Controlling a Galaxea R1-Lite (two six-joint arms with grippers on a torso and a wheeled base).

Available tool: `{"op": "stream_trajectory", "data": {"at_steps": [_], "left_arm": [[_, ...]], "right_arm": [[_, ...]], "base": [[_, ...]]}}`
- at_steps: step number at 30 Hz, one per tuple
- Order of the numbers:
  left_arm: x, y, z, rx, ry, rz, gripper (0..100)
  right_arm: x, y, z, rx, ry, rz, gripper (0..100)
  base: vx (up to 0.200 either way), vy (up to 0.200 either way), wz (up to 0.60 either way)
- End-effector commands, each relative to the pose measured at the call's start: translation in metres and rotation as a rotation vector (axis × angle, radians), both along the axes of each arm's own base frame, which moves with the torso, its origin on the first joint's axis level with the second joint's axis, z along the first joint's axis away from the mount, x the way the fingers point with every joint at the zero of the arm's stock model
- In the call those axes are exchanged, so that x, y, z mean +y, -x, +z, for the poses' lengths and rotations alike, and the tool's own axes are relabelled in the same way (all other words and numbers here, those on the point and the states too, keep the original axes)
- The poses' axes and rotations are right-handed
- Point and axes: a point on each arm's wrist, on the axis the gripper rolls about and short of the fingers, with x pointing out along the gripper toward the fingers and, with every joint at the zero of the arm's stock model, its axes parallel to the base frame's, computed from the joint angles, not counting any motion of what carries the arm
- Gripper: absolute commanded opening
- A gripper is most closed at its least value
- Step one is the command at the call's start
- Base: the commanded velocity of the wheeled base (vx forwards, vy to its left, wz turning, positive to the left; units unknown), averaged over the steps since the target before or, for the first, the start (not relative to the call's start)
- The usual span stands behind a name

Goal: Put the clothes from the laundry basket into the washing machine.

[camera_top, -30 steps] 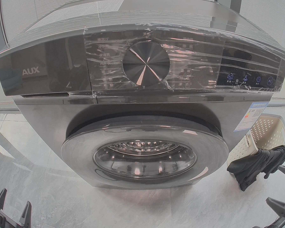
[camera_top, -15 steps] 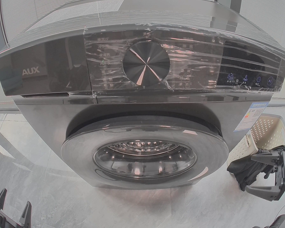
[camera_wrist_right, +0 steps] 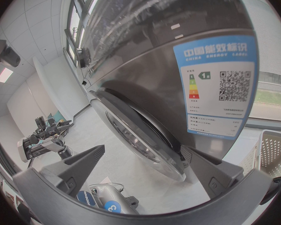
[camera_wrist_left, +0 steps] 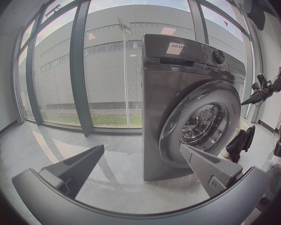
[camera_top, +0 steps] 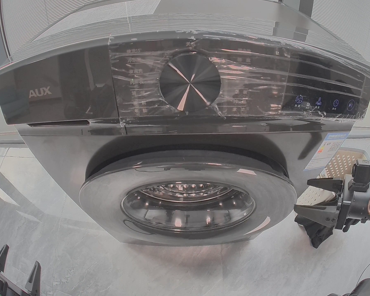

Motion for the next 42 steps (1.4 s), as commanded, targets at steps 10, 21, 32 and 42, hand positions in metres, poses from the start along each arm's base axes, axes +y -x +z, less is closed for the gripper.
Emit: {"op": "stream_trajectory", "data": {"at_steps": [10,21,32,42], "left_arm": [[0.000,0.000,-0.005,-0.001,0.000,0.002,100],[0.000,0.000,-0.005,-0.003,0.000,0.000,100],[0.000,0.000,-0.005,-0.003,0.000,0.002,100],[0.000,0.000,-0.005,-0.003,0.000,0.002,100]], "right_arm": [[0.020,-0.036,-0.015,0.111,0.032,0.039,100],[0.016,-0.009,-0.024,0.131,0.040,0.067,100],[0.020,-0.022,-0.018,0.137,0.013,0.054,100],[0.023,-0.018,-0.022,0.162,-0.086,0.046,100]], "base": [[0.000,0.000,0.00],[0.000,0.000,0.00],[0.000,0.000,0.00],[-0.100,0.000,0.00]]}}
